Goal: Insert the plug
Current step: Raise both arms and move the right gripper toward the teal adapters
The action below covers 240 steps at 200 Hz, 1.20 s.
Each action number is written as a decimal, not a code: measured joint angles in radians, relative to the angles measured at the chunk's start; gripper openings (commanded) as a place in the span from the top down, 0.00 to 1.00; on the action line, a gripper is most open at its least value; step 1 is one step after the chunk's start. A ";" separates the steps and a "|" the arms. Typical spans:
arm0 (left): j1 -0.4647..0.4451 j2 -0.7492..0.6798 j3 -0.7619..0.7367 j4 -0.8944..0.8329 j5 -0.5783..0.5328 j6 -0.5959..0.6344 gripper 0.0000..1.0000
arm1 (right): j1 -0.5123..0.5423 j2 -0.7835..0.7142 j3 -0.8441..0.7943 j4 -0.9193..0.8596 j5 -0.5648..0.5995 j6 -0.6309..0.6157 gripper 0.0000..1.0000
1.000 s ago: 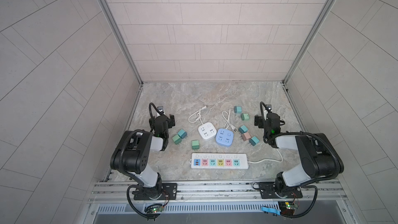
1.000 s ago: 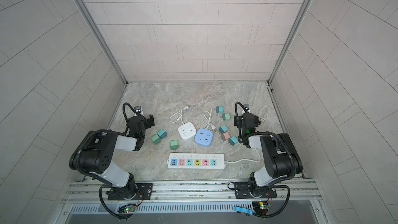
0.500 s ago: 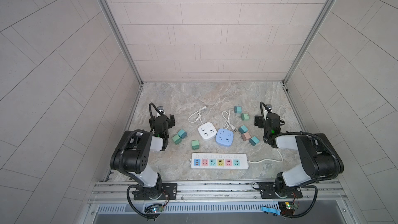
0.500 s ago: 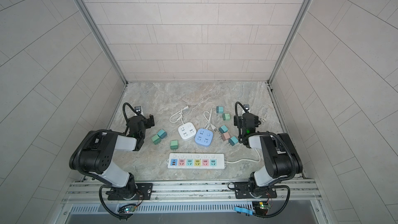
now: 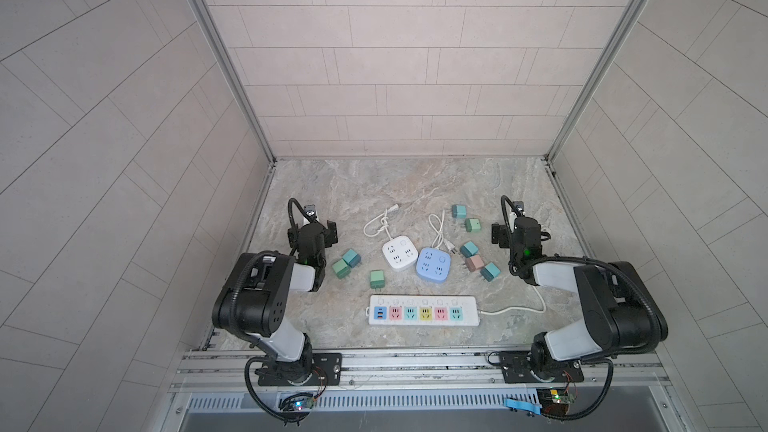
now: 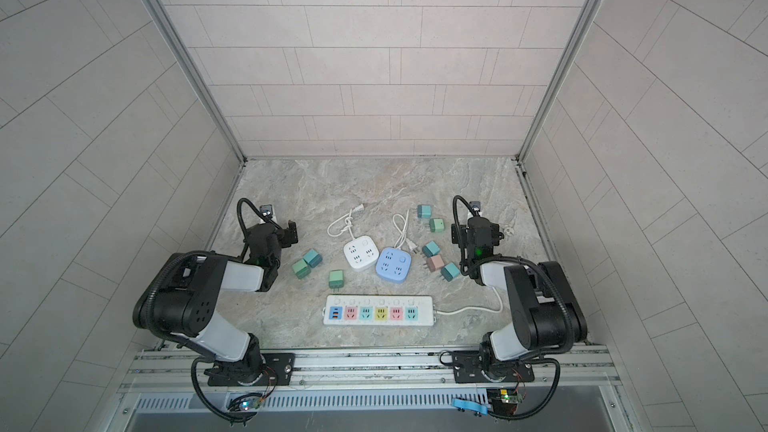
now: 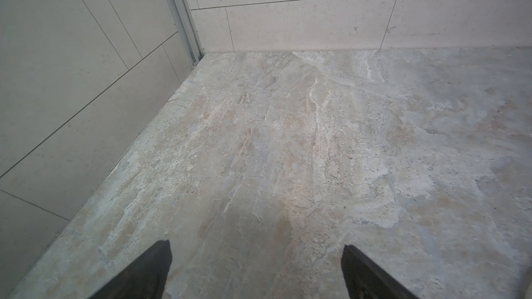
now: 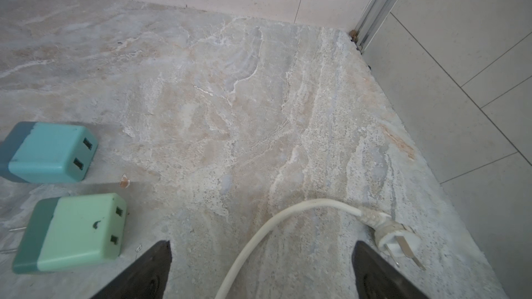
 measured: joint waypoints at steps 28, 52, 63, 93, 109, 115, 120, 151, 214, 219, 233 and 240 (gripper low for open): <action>-0.029 -0.189 -0.003 -0.106 -0.082 -0.003 0.00 | 0.008 -0.101 0.029 -0.060 0.034 0.013 0.00; -0.033 -0.344 0.087 -0.318 -0.185 -0.078 0.00 | 0.009 -0.150 0.082 -0.211 0.089 0.065 0.00; -0.032 -0.393 0.161 -0.451 -0.204 -0.134 0.00 | 0.009 -0.159 0.147 -0.327 0.106 0.109 0.00; -0.031 -0.486 0.361 -0.771 -0.068 -0.216 0.00 | 0.009 -0.188 0.328 -0.578 0.109 0.289 0.00; -0.031 -0.512 0.431 -0.898 0.010 -0.254 0.00 | 0.009 -0.227 0.346 -0.671 0.087 0.383 0.00; -0.032 -0.523 0.451 -0.948 0.024 -0.279 0.00 | 0.009 -0.241 0.347 -0.710 0.084 0.417 0.00; -0.034 -0.533 0.461 -0.985 0.029 -0.302 0.00 | 0.009 -0.255 0.347 -0.743 0.079 0.444 0.00; -0.032 -0.650 0.448 -1.172 0.037 -0.416 0.00 | 0.007 -0.376 0.312 -0.879 0.002 0.513 0.00; -0.032 -1.081 0.090 -1.195 0.114 -0.492 0.00 | 0.007 -0.723 0.194 -0.982 -0.060 0.587 0.00; -0.032 -1.105 0.051 -1.177 0.113 -0.497 0.00 | 0.007 -0.748 0.174 -0.986 -0.060 0.601 0.00; -0.032 -1.133 -0.035 -1.135 0.113 -0.504 0.00 | 0.007 -0.800 0.127 -1.017 -0.048 0.647 0.00; -0.032 -1.130 -0.065 -1.122 0.113 -0.504 0.00 | 0.007 -0.821 0.109 -1.034 -0.043 0.667 0.00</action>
